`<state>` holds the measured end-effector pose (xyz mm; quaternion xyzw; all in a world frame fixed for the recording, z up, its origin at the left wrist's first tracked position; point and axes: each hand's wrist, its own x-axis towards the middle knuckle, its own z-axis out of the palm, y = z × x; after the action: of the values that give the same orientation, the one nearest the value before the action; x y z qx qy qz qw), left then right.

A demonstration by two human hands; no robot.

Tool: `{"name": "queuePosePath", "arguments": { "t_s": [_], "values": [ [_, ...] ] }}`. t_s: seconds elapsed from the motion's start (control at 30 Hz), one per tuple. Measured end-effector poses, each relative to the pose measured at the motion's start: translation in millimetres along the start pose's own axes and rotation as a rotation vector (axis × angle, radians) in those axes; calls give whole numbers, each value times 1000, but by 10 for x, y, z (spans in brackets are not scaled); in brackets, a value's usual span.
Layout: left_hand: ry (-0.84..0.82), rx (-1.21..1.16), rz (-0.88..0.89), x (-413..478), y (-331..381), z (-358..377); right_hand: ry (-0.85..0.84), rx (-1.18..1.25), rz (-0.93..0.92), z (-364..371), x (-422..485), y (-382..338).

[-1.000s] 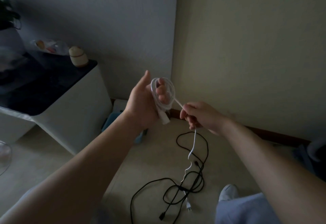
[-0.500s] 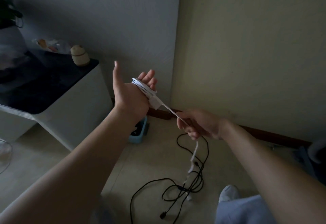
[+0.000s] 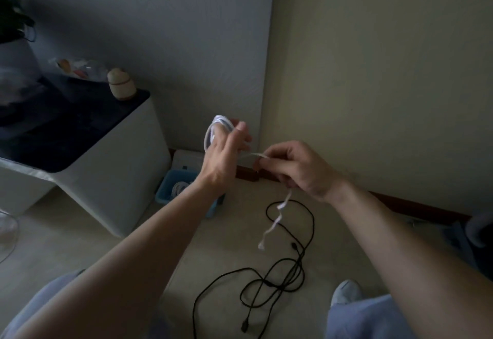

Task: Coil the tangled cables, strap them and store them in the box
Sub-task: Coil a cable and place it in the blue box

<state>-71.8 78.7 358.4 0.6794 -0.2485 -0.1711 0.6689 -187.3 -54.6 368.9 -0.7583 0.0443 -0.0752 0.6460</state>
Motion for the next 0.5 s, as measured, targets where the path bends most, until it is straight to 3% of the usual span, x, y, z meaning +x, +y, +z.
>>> {"name": "queuePosePath", "arguments": {
  "t_s": [0.13,0.37,0.5],
  "values": [
    [-185,248,53,-44,-85,45,134,129,-87,-72,-13,-55],
    [-337,152,-25,-89,41,117,326,76,-149,-153,25,-14],
    [-360,43,-63,-105,76,152,465,12,-58,-199,63,86]
  ]
}}
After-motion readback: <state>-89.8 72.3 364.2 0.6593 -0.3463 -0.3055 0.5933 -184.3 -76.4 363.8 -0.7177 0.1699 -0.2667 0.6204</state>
